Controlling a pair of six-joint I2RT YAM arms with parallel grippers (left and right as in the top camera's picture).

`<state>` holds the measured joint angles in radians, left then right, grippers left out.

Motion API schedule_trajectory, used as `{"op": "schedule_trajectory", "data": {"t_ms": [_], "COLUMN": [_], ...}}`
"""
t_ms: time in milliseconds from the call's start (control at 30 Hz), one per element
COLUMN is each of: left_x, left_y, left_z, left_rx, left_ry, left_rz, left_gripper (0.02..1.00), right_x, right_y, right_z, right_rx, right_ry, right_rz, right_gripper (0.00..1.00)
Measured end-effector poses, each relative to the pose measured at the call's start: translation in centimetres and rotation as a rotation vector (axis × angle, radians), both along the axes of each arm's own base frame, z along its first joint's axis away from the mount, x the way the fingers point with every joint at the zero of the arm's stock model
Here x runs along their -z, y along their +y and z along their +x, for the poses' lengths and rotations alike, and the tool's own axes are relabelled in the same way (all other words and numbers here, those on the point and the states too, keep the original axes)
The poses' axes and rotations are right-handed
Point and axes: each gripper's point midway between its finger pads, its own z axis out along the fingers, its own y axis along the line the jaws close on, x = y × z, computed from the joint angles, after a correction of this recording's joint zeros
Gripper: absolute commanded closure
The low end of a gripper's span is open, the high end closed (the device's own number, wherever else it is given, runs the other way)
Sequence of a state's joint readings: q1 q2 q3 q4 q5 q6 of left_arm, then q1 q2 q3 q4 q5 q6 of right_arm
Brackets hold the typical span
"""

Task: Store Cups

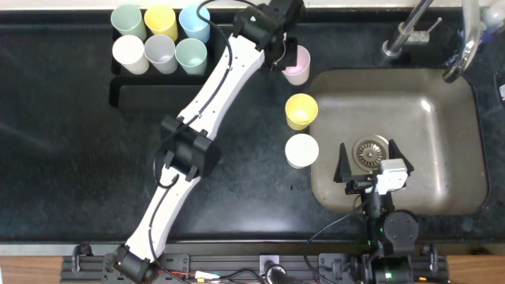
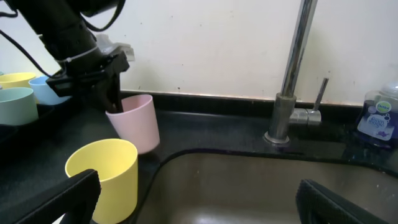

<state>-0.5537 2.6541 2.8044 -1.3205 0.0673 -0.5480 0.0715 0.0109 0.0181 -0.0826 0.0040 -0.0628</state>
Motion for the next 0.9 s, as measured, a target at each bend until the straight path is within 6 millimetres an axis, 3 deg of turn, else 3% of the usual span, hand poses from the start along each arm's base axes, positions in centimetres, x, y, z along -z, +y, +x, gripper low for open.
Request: {"op": "schedule_trajectory", "data": {"t_ms": [67,133,300,433,500,567,633,700,767,900], "left_x": [-1.1,-2.8,-10.7,-18.2,-20.8,-22.2,-22.3,-21.2,-19.0,-13.6], "left_y": [1.4,4.1,15.6,24.0,27.2,29.2,31.0,32.7,34.7,38.3], "left_z": [0.2,-0.1,-2.9,-3.0,-3.9,-5.1,-7.0,-9.0,-11.0,-11.1], "left_rx": [-0.024,-0.066,-0.274,-0.439,-0.494,-0.528,-0.551,-0.585,-0.641,-0.760], "left_ry": [-0.007,-0.001,0.012,-0.138,-0.194,-0.213,-0.186,-0.124,-0.051,-0.037], "left_rz": [0.015,0.056,0.179,0.156,0.163,0.183,0.223,0.266,0.298,0.264], "left_gripper": [0.982,0.982,0.982,0.982,0.982,0.980,0.978,0.980,0.980,0.982], "right_x": [0.0,0.0,0.0,0.0,0.0,0.0,0.0,0.0,0.0,0.0], "right_y": [0.0,0.0,0.0,0.0,0.0,0.0,0.0,0.0,0.0,0.0], "right_z": [0.0,0.0,0.0,0.0,0.0,0.0,0.0,0.0,0.0,0.0], "right_rx": [0.000,0.000,0.000,0.000,0.000,0.000,0.000,0.000,0.000,0.000], "right_ry": [0.000,0.000,0.000,0.000,0.000,0.000,0.000,0.000,0.000,0.000], "right_rz": [0.000,0.000,0.000,0.000,0.000,0.000,0.000,0.000,0.000,0.000], "right_gripper": [0.005,0.003,0.003,0.001,0.005,0.005,0.005,0.003,0.003,0.003]}}
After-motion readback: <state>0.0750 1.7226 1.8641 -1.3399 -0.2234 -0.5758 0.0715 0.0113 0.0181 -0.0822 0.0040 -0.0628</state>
